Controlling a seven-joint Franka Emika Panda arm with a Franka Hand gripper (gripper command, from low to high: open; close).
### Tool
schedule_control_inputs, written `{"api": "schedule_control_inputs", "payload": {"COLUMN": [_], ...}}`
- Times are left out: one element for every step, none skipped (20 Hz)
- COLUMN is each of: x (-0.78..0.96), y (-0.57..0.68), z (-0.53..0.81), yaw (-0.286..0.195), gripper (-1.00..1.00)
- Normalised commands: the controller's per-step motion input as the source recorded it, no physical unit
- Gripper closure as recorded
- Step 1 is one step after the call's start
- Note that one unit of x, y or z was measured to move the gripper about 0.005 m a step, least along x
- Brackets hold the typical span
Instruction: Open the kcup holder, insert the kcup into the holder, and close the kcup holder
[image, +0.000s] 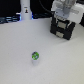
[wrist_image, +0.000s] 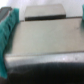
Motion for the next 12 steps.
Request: {"api": "schedule_control_inputs", "payload": {"x": [0.56, 0.92, 0.97, 0.98, 0.99, 0.99, 0.99, 0.99, 0.99, 0.99, 0.99, 0.99], "y": [-0.18, -0.16, -0.17, -0.15, -0.15, -0.17, -0.18, -0.18, -0.19, -0.19, -0.20, -0.17], "z": [0.00, 0.19, 0.20, 0.19, 0.18, 0.17, 0.16, 0.16, 0.16, 0.17, 0.19, 0.25], "yaw": [-0.042, -0.066, -0.053, -0.057, -0.061, -0.062, -0.061, -0.058, -0.057, -0.055, -0.055, -0.062], "gripper": [1.00, 1.00, 1.00, 1.00, 1.00, 1.00, 1.00, 1.00, 1.00, 1.00, 1.00, 1.00]}}
